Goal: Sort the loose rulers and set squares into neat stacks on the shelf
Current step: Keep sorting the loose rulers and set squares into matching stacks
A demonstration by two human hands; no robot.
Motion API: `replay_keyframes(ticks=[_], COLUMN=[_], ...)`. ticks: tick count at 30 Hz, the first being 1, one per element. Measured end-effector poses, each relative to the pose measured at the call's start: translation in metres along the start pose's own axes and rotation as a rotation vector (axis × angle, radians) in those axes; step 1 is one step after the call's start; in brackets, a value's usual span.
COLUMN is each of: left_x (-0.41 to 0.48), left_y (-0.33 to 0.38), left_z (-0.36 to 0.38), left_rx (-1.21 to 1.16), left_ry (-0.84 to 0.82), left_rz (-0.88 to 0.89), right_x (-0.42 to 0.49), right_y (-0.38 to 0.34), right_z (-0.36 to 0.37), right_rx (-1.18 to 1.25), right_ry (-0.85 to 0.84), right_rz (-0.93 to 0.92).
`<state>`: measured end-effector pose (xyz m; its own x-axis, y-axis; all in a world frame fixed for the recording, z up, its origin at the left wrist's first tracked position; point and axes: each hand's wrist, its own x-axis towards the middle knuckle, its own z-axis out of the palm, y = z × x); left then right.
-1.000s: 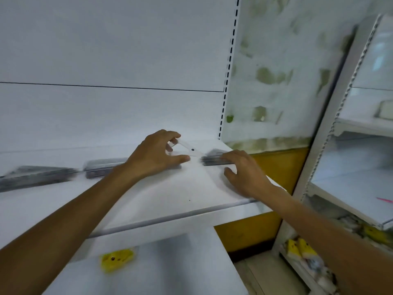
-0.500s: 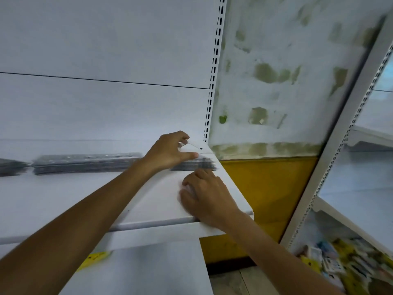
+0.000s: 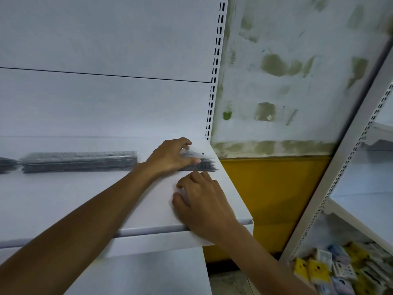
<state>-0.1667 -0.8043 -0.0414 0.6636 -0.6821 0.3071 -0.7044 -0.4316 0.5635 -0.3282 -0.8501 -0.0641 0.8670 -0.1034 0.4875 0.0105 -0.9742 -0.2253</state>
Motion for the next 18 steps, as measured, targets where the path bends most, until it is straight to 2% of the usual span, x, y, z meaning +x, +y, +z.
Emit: replay_keyframes(ticks=[12,18], left_x=[-0.004,-0.036], left_y=[-0.001,0.003], left_z=[-0.007,-0.042], left_rx=[0.024,0.100], left_ry=[0.104,0.085], left_rz=[0.068,0.121], right_x=[0.002,0.014], right_y=[0.003,0.000], right_z=[-0.002,-0.011], right_rx=[0.024,0.126], right_ry=[0.005,-0.034], right_rz=[-0.002,0.177])
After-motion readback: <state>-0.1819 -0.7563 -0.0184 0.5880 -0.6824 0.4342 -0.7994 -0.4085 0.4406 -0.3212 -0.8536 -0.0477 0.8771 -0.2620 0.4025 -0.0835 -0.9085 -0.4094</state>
